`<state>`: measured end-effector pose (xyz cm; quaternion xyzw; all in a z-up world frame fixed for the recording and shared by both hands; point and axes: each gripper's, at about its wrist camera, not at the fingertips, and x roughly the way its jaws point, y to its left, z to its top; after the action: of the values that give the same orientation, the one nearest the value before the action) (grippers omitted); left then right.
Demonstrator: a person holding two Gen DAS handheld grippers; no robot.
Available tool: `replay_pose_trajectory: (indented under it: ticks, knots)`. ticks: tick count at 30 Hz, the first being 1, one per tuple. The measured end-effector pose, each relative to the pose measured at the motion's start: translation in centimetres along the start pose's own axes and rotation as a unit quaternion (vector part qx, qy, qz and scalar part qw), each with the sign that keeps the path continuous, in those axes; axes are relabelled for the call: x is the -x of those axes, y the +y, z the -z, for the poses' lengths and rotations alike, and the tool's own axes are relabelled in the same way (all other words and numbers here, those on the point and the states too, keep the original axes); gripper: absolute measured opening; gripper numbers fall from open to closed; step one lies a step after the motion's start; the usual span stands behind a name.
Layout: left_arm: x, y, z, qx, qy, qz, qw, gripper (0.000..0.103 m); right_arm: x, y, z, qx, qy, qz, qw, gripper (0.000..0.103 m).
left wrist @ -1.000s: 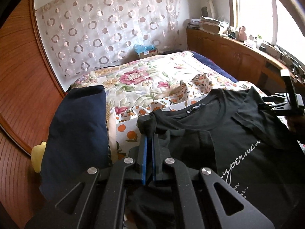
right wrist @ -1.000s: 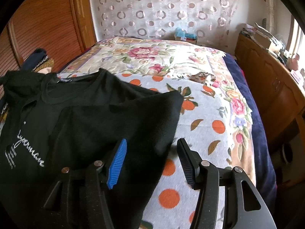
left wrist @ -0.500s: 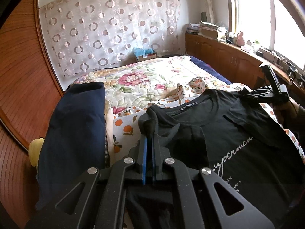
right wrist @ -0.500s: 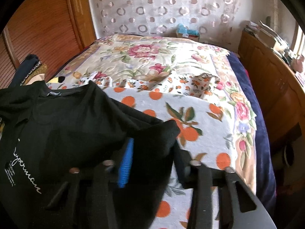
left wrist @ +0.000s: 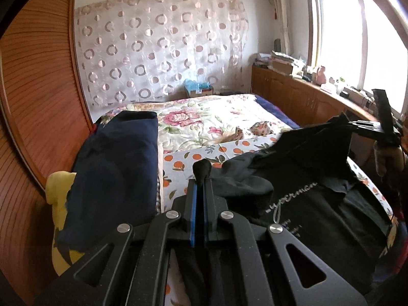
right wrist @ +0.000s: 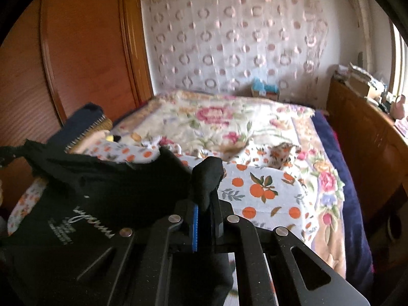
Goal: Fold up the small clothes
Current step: 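Lift the black shirt with both grippers and fold it over onto itself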
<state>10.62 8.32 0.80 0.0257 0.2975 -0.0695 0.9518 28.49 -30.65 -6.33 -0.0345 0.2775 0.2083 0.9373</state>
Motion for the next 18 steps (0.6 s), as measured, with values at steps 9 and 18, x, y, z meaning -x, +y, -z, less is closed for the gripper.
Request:
replay_pose_trajectory:
  ticks: [9, 18]
  knots:
    - [5.3, -0.3, 4.8, 0.016, -0.018, 0.008, 0.9997, 0.005, 10.1, 1.4, 7.1, -0.002, -0.034, -0.003, 0.999, 0.006]
    - [8.6, 0.7, 9.3, 0.055, -0.014, 0.011, 0.9983, 0.005, 17.3, 2.1, 16.2, -0.033, -0.009, 0.001, 0.999, 0.006]
